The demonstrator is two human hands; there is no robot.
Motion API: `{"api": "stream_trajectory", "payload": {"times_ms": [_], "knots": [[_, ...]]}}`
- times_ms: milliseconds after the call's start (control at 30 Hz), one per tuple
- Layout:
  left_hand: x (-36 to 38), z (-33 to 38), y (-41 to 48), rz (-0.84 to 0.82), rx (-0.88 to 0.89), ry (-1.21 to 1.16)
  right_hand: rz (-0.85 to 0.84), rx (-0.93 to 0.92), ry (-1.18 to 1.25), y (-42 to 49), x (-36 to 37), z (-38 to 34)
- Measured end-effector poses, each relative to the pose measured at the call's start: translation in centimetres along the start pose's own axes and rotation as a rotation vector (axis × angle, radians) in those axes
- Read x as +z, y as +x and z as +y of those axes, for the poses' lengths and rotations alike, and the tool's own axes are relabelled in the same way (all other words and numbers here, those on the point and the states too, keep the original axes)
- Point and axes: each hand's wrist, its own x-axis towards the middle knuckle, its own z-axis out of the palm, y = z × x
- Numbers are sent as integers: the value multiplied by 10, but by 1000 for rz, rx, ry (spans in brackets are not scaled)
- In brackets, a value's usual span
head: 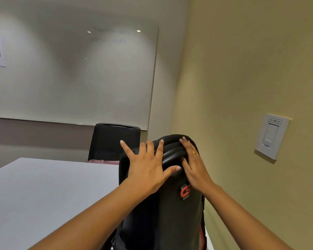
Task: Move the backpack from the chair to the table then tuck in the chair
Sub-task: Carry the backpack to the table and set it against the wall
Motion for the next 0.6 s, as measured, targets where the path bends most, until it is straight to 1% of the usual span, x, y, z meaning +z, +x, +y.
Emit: {"api": "stream_trajectory", "payload": {"times_ms": [133,200,267,367,467,533,600], "knots": [[-10,-3,24,-155,121,-222,112,162,80,-20,8,-35],[-18,-7,41,-272,173,-340,141,251,37,-28,17,-60],[-26,-10,55,-381,203,-415,136,338,-25,-35,30,-85],[-31,-15,69,-501,170,-497,94,452,-80,-36,50,-116],[-30,-16,79,-601,109,-575,37,526,-171,-32,61,-131],[-29,-17,83,-633,90,-578,23,559,-198,-28,65,-134],[-27,-16,86,-627,108,-558,19,584,-205,-24,68,-137]]}}
